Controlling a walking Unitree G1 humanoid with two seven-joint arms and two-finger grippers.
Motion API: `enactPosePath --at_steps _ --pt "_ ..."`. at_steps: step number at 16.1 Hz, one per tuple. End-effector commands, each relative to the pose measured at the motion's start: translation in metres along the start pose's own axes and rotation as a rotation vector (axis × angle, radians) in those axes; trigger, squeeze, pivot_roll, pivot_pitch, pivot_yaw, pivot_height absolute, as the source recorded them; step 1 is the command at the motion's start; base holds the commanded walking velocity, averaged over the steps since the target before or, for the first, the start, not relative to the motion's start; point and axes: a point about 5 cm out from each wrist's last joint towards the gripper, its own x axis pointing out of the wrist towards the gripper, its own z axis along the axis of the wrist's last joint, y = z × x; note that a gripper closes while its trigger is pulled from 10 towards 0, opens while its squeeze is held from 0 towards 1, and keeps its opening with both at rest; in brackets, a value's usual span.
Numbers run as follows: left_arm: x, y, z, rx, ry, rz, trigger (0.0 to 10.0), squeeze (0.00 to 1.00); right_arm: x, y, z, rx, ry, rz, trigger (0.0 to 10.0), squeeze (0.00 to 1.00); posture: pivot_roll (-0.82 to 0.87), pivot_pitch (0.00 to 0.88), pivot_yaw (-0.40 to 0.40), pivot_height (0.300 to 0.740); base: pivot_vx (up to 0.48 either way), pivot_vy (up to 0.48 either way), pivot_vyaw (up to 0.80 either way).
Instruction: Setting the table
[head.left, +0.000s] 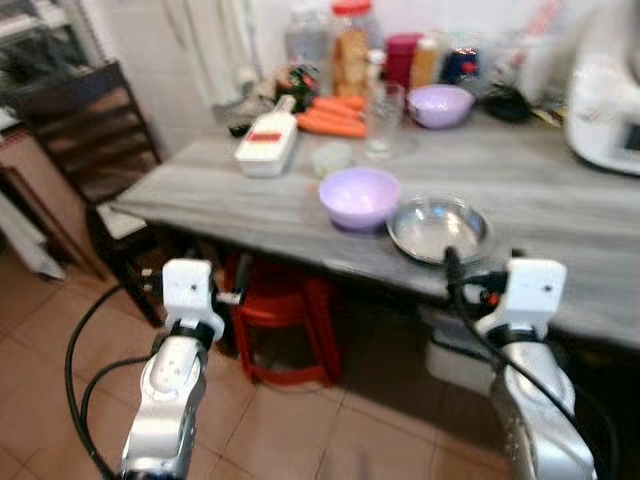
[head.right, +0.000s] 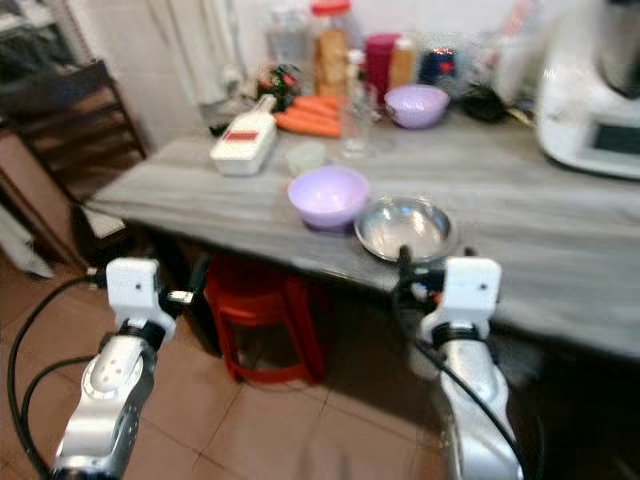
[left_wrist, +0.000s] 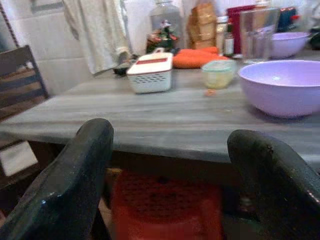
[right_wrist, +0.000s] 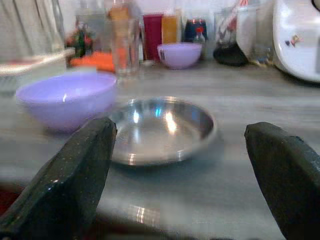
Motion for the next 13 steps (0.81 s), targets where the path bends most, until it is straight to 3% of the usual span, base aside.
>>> enactPosePath --at_steps 1,4,6,11,12,13 --pt "0.002 0.006 0.002 0.012 0.005 0.009 10.0 0.0 0.003 0.009 -0.001 -0.006 0.0 0.023 10.0 0.0 -0.06 0.0 0.112 0.74 -0.304 0.0 0.0" --pt "0.005 0.007 0.003 0.015 0.0 0.004 10.0 0.0 0.005 0.011 0.002 0.0 -0.032 0.024 10.0 0.0 -0.06 0.0 0.122 0.74 -0.307 0.0 0.0" --pt "0.006 0.005 0.004 0.016 -0.001 -0.005 10.0 0.0 0.004 0.016 0.0 0.056 -0.007 0.069 10.0 0.0 -0.06 0.0 0.125 0.74 -0.306 0.0 0.0" --pt "0.01 0.002 0.001 0.018 0.004 -0.025 10.0 0.0 0.006 0.01 -0.005 0.039 0.012 0.022 10.0 0.0 -0.07 0.0 0.14 0.74 -0.306 0.0 0.0" --pt "0.013 0.0 0.003 0.02 -0.003 -0.033 10.0 0.0 0.009 0.012 -0.004 0.01 0.0 0.032 10.0 0.0 -0.08 0.0 0.142 0.74 -0.307 0.0 0.0" --pt "0.015 0.001 0.003 0.019 -0.004 -0.034 10.0 0.0 0.009 0.015 -0.005 0.042 0.002 0.069 10.0 0.0 -0.08 0.0 0.144 0.74 -0.307 0.0 0.0"
